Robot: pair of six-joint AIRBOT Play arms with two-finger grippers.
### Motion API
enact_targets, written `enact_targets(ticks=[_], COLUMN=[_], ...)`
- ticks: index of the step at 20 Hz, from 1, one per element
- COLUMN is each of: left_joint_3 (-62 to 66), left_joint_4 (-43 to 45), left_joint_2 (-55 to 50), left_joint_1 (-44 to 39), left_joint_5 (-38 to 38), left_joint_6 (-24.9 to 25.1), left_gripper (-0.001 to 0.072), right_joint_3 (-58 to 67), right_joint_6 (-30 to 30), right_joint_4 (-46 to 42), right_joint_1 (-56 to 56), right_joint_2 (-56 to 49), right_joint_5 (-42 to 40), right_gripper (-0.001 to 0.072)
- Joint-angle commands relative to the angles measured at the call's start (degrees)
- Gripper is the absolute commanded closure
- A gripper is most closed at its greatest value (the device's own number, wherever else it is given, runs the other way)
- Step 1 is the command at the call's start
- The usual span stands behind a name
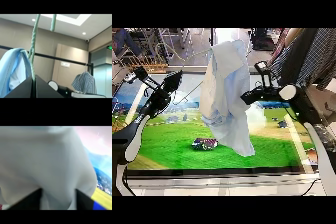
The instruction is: Fold the clothes and pants, and hang the long-sleeved shirts on hangers.
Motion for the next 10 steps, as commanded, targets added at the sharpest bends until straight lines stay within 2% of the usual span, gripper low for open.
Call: enact_targets(ticks=[1,6,8,10], left_joint_3=[0.0,0.0,0.0,0.0], left_joint_4=[-0.7,0.0,0.2,0.8], left_joint_2=[0.0,-0.1,-0.1,-0.1], left_joint_1=[0.0,0.2,0.2,0.2], left_joint_5=[-0.7,-0.6,-0.7,-0.7], left_joint_6=[-0.6,-1.9,-1.9,-3.1], left_gripper=[0.0698,0.0698,0.0697,0.0696], right_joint_3=[0.1,3.8,6.5,9.1], right_joint_6=[-1.6,4.4,5.4,5.5], right_joint_4=[-2.1,-16.1,-17.7,-17.8], right_joint_1=[3.0,3.5,3.5,3.5], right_joint_2=[-1.5,9.5,13.7,15.1], right_joint_5=[-5.1,-4.0,-10.1,-20.7], right_gripper=[0.0695,0.0699,0.0699,0.0699])
